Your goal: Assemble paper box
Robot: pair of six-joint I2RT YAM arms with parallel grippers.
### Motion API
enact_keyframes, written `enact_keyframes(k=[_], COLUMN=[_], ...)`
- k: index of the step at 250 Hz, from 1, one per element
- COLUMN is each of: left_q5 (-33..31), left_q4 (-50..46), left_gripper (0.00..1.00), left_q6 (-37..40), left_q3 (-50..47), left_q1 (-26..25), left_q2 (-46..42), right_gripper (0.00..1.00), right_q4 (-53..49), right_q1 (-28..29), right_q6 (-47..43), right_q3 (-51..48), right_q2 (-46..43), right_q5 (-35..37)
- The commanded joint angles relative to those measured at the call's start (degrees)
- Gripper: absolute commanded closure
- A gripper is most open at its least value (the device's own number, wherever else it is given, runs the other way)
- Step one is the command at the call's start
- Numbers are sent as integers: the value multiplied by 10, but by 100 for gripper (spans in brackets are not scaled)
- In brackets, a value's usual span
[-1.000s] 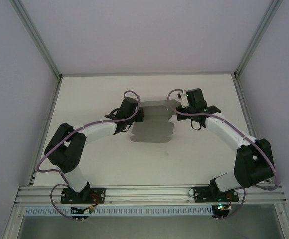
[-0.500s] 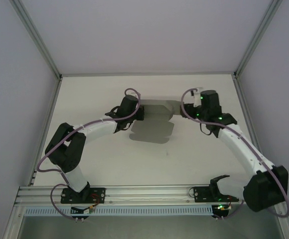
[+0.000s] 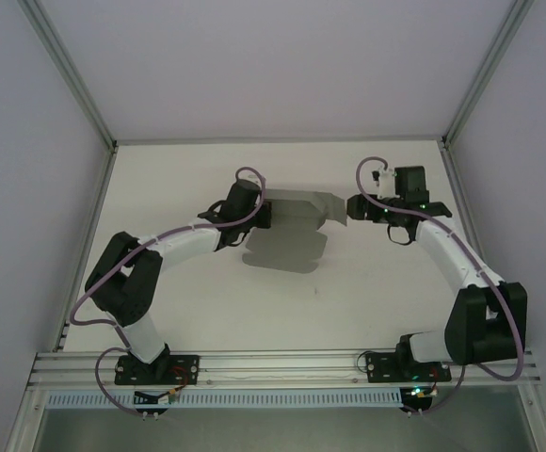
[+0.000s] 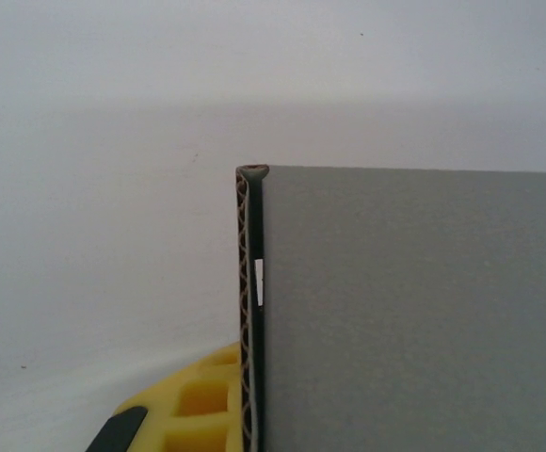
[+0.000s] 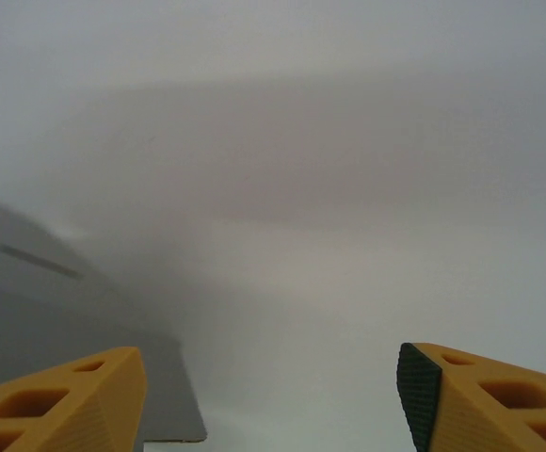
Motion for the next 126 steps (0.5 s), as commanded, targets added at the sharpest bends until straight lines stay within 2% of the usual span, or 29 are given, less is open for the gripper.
enact_keyframes(k=[1,28,58,104,126], left_q5=[11,15,20,19,21], left_q4=[10,9,9,7,4], left_gripper=[100,100,100,100,100], left_q6=[-1,-2,-6,-7,-6], left_q3=[12,19,22,21,21], left_q1=[-4,-3,-3,-4,-4], left_q2=[-11,-6,-4,-9,-12], right_gripper=[29,30,33,40,40], right_q4=[13,20,30,48,61], right_q1=[9,33,67,102,117], right_q6=[-24,-31,-32,-33,-37], right_q3=[-3,-6,0,18,21], right_q2=[1,17,46,83,86], right_q5=[-169,-205,-201,-182,-132])
